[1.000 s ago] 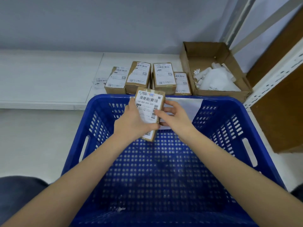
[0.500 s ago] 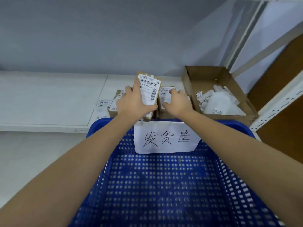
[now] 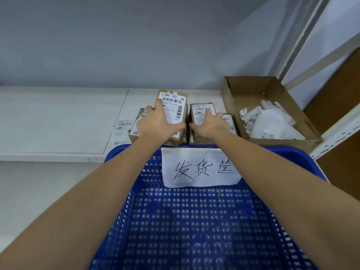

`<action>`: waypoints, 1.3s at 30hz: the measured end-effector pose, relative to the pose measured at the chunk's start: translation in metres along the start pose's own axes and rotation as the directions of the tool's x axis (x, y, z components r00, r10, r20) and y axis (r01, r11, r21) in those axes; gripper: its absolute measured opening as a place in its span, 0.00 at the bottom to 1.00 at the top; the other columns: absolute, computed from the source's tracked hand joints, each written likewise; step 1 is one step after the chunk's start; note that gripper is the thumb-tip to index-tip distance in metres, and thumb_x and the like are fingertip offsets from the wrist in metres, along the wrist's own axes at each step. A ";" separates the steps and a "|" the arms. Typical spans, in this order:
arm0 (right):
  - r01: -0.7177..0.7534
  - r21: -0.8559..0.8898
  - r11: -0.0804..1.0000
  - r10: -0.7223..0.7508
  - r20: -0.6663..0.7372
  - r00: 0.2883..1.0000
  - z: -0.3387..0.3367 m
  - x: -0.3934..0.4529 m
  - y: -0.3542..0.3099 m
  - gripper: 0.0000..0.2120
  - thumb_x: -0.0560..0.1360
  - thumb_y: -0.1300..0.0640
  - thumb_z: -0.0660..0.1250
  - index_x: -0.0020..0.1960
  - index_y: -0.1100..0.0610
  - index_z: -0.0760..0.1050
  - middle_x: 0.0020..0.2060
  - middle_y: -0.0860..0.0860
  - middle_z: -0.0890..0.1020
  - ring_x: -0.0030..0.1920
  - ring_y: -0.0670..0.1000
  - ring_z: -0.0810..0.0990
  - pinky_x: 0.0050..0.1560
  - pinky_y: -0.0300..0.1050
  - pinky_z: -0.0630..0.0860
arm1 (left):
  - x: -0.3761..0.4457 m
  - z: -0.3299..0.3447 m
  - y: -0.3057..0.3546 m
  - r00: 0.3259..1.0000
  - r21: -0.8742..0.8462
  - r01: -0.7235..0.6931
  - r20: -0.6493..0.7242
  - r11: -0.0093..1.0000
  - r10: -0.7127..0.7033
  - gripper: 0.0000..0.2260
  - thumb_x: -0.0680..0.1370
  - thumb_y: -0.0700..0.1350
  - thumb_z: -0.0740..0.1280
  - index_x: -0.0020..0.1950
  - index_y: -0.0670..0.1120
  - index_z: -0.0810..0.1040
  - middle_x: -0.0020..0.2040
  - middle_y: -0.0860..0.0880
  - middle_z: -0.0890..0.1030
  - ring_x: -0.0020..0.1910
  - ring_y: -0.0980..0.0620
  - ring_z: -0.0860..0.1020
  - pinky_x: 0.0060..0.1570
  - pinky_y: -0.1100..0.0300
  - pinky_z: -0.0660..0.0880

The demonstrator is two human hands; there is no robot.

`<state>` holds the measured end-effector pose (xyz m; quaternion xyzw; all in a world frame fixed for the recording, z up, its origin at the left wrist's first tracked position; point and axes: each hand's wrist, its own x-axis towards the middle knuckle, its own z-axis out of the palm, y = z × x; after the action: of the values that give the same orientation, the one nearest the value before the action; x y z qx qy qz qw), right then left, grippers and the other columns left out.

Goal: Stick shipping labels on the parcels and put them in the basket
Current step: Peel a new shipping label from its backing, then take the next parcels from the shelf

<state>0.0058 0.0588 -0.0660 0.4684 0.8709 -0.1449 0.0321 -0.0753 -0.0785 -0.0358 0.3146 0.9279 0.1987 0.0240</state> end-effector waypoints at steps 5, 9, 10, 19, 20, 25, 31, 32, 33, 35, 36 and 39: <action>-0.016 -0.001 1.000 0.016 -0.022 1.000 0.004 0.002 -0.004 0.36 0.72 0.35 0.64 0.70 0.53 0.58 0.65 0.60 0.66 0.60 0.60 0.72 0.45 0.49 0.69 | 0.006 0.003 -0.003 1.000 0.018 0.018 -0.014 1.000 -0.018 0.38 0.70 0.65 0.69 0.70 0.46 0.60 0.60 0.43 0.72 0.55 0.42 0.75 0.42 0.54 0.66; 0.024 0.048 0.999 -0.020 -0.076 0.997 -0.005 -0.002 0.001 0.33 0.72 0.35 0.64 0.70 0.51 0.61 0.63 0.60 0.66 0.55 0.60 0.74 0.41 0.46 0.70 | 0.008 0.003 -0.010 0.999 0.035 0.033 -0.021 0.999 -0.032 0.38 0.70 0.65 0.69 0.70 0.47 0.60 0.60 0.42 0.72 0.56 0.43 0.75 0.43 0.54 0.67; 0.033 0.055 0.998 -0.028 -0.096 0.995 -0.008 -0.004 0.004 0.32 0.72 0.35 0.64 0.70 0.51 0.61 0.63 0.60 0.66 0.54 0.60 0.74 0.40 0.46 0.70 | 0.007 0.002 -0.011 0.999 0.034 0.036 -0.020 0.999 -0.036 0.38 0.70 0.65 0.69 0.70 0.47 0.60 0.60 0.42 0.72 0.56 0.43 0.75 0.43 0.54 0.68; 0.102 -0.030 0.994 -0.105 -0.130 0.986 -0.029 -0.057 0.021 0.35 0.72 0.36 0.65 0.71 0.52 0.59 0.62 0.61 0.65 0.57 0.62 0.72 0.43 0.47 0.68 | -0.033 -0.006 -0.017 1.000 0.075 -0.006 0.014 0.997 0.005 0.39 0.70 0.64 0.70 0.71 0.46 0.58 0.62 0.41 0.70 0.54 0.41 0.76 0.48 0.50 0.72; 0.122 -0.038 0.992 -0.126 -0.126 0.984 -0.030 -0.065 0.022 0.35 0.72 0.36 0.65 0.70 0.52 0.59 0.61 0.61 0.65 0.56 0.62 0.72 0.43 0.47 0.68 | -0.042 -0.007 -0.017 1.000 0.100 -0.028 0.014 0.995 0.027 0.39 0.70 0.64 0.70 0.71 0.46 0.58 0.61 0.41 0.71 0.54 0.41 0.76 0.47 0.50 0.72; 0.161 -0.047 0.986 -0.165 -0.109 0.980 -0.028 -0.107 0.022 0.37 0.71 0.36 0.66 0.71 0.54 0.58 0.64 0.63 0.64 0.58 0.63 0.72 0.46 0.47 0.69 | -0.083 -0.007 -0.019 1.000 0.078 -0.020 0.019 0.997 0.018 0.41 0.70 0.63 0.70 0.74 0.46 0.56 0.63 0.41 0.70 0.57 0.41 0.74 0.42 0.54 0.68; 0.199 -0.070 0.977 -0.203 -0.045 0.978 0.006 -0.154 0.027 0.36 0.71 0.37 0.67 0.68 0.56 0.59 0.62 0.61 0.64 0.56 0.60 0.72 0.41 0.46 0.68 | -0.126 0.006 -0.039 0.987 -0.061 0.132 0.101 0.989 -0.125 0.41 0.70 0.62 0.71 0.75 0.46 0.56 0.65 0.40 0.68 0.59 0.40 0.74 0.48 0.51 0.71; 0.195 -0.050 0.980 -0.196 -0.025 0.980 0.015 -0.161 0.029 0.36 0.71 0.37 0.67 0.68 0.56 0.59 0.62 0.60 0.64 0.55 0.60 0.72 0.40 0.46 0.68 | -0.133 0.010 -0.044 0.983 -0.074 0.148 0.120 0.986 -0.139 0.42 0.70 0.61 0.71 0.75 0.46 0.55 0.66 0.40 0.68 0.60 0.40 0.73 0.50 0.50 0.72; 0.184 -0.025 0.983 -0.184 0.000 0.983 0.024 -0.168 0.030 0.35 0.71 0.38 0.67 0.68 0.56 0.59 0.61 0.60 0.64 0.54 0.59 0.72 0.39 0.46 0.68 | -0.140 0.014 -0.050 0.979 -0.078 0.160 0.139 0.984 -0.148 0.42 0.71 0.61 0.71 0.75 0.46 0.55 0.66 0.41 0.67 0.60 0.40 0.73 0.50 0.50 0.71; 0.161 0.016 0.987 -0.162 0.049 0.986 0.043 -0.180 0.032 0.35 0.70 0.39 0.68 0.66 0.57 0.60 0.61 0.59 0.64 0.55 0.58 0.73 0.39 0.46 0.68 | -0.154 0.025 -0.061 0.968 -0.091 0.191 0.181 0.977 -0.172 0.41 0.71 0.60 0.71 0.76 0.47 0.54 0.66 0.41 0.67 0.60 0.40 0.73 0.48 0.52 0.69; 0.156 0.022 0.988 -0.157 0.073 0.985 0.055 -0.185 0.032 0.35 0.70 0.39 0.68 0.66 0.59 0.60 0.61 0.58 0.64 0.56 0.58 0.73 0.40 0.46 0.69 | -0.161 0.032 -0.067 0.960 -0.107 0.216 0.203 0.970 -0.192 0.42 0.71 0.60 0.71 0.76 0.47 0.53 0.66 0.42 0.67 0.61 0.40 0.73 0.49 0.51 0.70; 0.119 0.044 0.992 -0.125 0.147 0.981 0.089 -0.193 0.030 0.40 0.69 0.39 0.70 0.69 0.62 0.58 0.63 0.58 0.64 0.61 0.57 0.69 0.48 0.48 0.72 | -0.177 0.053 -0.083 0.926 -0.107 0.301 0.268 0.947 -0.264 0.47 0.71 0.60 0.72 0.78 0.45 0.48 0.71 0.42 0.64 0.66 0.41 0.70 0.58 0.48 0.70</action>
<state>0.1317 -0.1064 -0.1206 0.4024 0.8905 -0.1965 0.0804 0.0279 -0.2252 -0.1312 0.1971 0.9360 0.2194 0.1922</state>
